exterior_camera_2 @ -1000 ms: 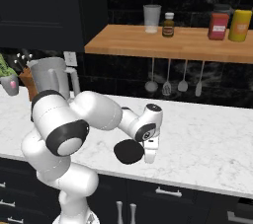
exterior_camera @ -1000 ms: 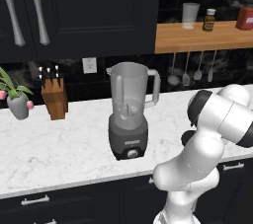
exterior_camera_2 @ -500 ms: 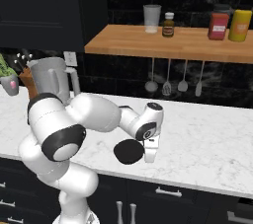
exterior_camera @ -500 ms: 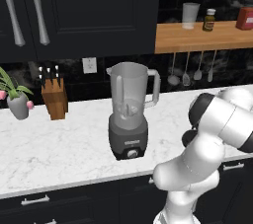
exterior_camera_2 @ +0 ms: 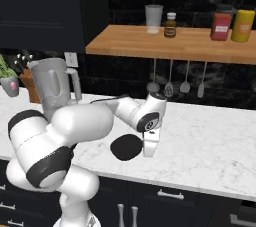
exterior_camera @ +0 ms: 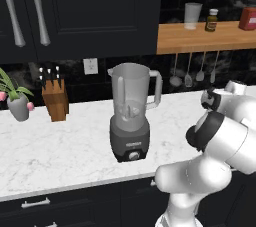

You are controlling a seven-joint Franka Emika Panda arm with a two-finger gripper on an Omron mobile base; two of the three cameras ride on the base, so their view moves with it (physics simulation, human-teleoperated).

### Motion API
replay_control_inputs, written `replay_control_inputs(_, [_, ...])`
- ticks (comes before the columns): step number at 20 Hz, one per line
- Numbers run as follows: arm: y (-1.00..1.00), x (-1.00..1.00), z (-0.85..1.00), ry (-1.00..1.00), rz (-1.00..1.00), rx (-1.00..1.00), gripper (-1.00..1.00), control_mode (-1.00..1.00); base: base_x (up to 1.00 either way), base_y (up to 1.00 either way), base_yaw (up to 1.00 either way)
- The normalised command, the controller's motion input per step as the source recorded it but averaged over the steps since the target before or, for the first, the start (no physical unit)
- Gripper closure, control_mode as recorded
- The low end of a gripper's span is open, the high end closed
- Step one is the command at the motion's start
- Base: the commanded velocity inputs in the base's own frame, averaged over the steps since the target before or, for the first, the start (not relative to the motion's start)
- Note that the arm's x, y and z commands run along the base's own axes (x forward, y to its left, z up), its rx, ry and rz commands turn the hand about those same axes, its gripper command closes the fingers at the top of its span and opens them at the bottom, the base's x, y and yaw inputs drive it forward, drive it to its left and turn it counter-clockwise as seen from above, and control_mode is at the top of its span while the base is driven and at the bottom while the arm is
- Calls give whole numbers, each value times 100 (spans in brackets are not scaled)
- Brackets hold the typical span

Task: Close the lid blender by securely placing the lid on top.

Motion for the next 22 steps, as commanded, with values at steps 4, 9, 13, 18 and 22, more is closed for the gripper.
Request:
replay_control_inputs(4, [24, -6, 56, 2, -9, 8, 100, -100, 0, 0, 0])
replay_control_inputs(9, [28, -1, 45, 0, -20, 10, 100, -100, 0, 0, 0])
replay_control_inputs(13, [36, -4, 48, 0, -22, 9, 100, -100, 0, 0, 0])
replay_control_inputs(18, [40, -21, 55, -5, -17, 8, 100, -100, 0, 0, 0])
replay_control_inputs(22, [29, -19, 55, -3, -11, 6, 100, -100, 0, 0, 0])
